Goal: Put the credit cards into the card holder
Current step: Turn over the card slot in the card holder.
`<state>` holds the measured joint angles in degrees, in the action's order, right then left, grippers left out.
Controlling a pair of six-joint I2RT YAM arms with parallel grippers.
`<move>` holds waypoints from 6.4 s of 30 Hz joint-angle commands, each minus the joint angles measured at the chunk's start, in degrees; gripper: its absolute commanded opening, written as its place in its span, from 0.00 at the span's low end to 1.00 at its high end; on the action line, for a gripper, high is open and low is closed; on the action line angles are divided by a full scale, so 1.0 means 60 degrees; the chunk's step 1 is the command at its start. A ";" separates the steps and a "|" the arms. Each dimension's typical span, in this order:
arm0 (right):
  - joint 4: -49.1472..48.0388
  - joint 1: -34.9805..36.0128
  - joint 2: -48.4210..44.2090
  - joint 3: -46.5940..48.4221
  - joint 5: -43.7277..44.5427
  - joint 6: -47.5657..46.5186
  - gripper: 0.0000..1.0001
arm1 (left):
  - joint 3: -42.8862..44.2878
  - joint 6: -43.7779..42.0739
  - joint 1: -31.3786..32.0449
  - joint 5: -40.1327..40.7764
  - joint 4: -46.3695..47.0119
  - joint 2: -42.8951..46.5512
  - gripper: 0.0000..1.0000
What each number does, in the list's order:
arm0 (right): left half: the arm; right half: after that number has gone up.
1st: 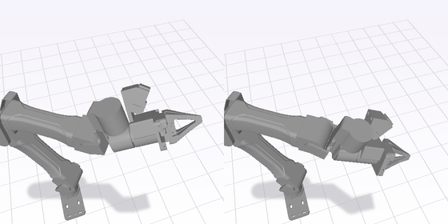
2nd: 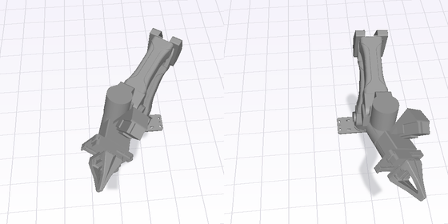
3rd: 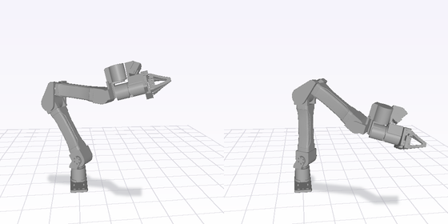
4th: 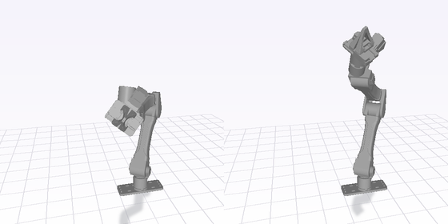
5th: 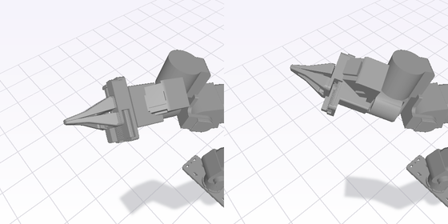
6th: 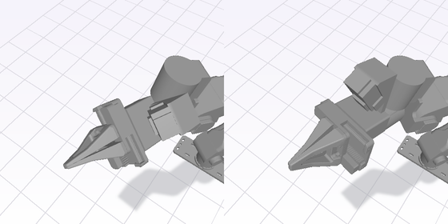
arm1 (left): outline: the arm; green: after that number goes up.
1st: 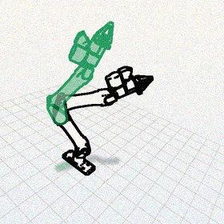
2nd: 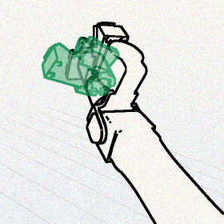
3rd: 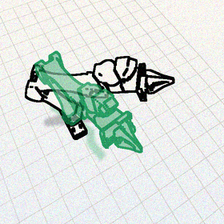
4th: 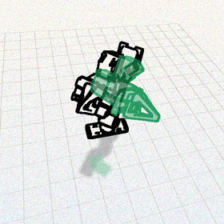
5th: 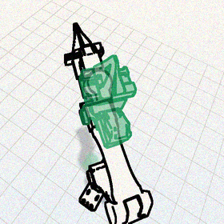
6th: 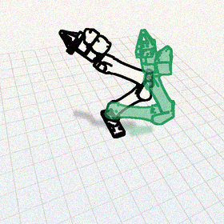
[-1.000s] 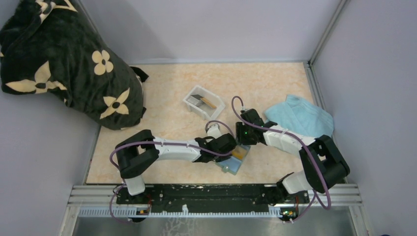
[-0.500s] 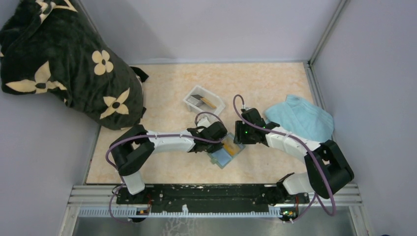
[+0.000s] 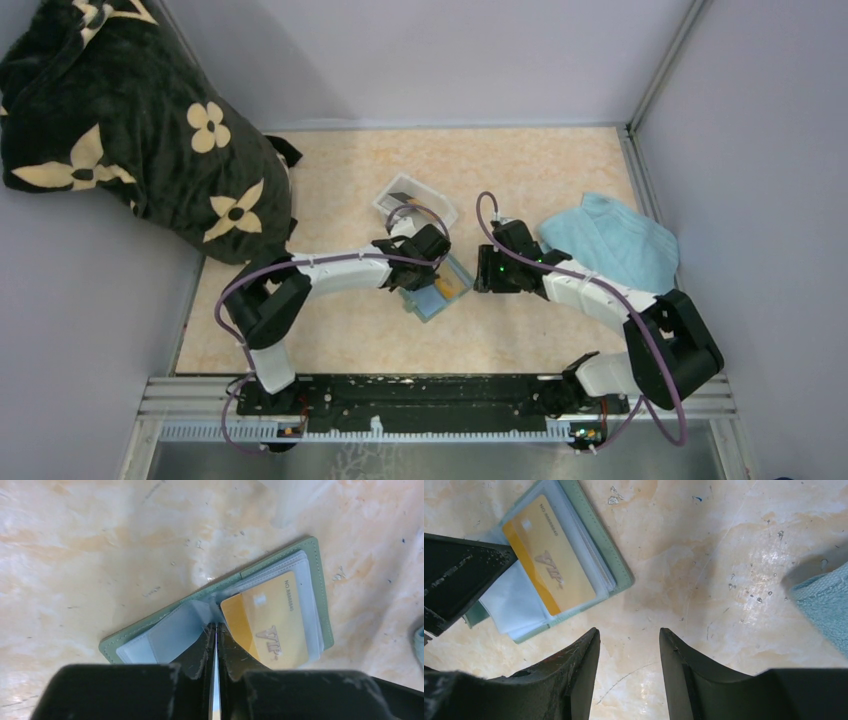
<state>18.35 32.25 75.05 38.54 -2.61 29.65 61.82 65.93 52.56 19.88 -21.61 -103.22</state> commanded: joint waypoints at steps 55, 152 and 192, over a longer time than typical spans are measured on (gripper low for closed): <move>-0.2963 0.0397 0.3119 0.1246 -0.0591 -0.0165 0.26 | 0.0038 -0.1238 0.0777 0.0425 -0.0795 0.0086 0.00; -0.2842 0.1275 0.2164 0.0400 -0.1380 0.0586 0.33 | -0.1631 0.1218 0.0790 0.0143 -0.2757 0.1412 0.10; -0.4295 0.1318 0.1834 0.0678 -0.3197 0.1056 0.33 | -0.1458 0.1111 0.0777 -0.0019 -0.3132 0.1046 0.10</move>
<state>-4.19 39.97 88.47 39.88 -19.62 35.68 54.17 71.57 57.14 21.41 -37.28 -93.89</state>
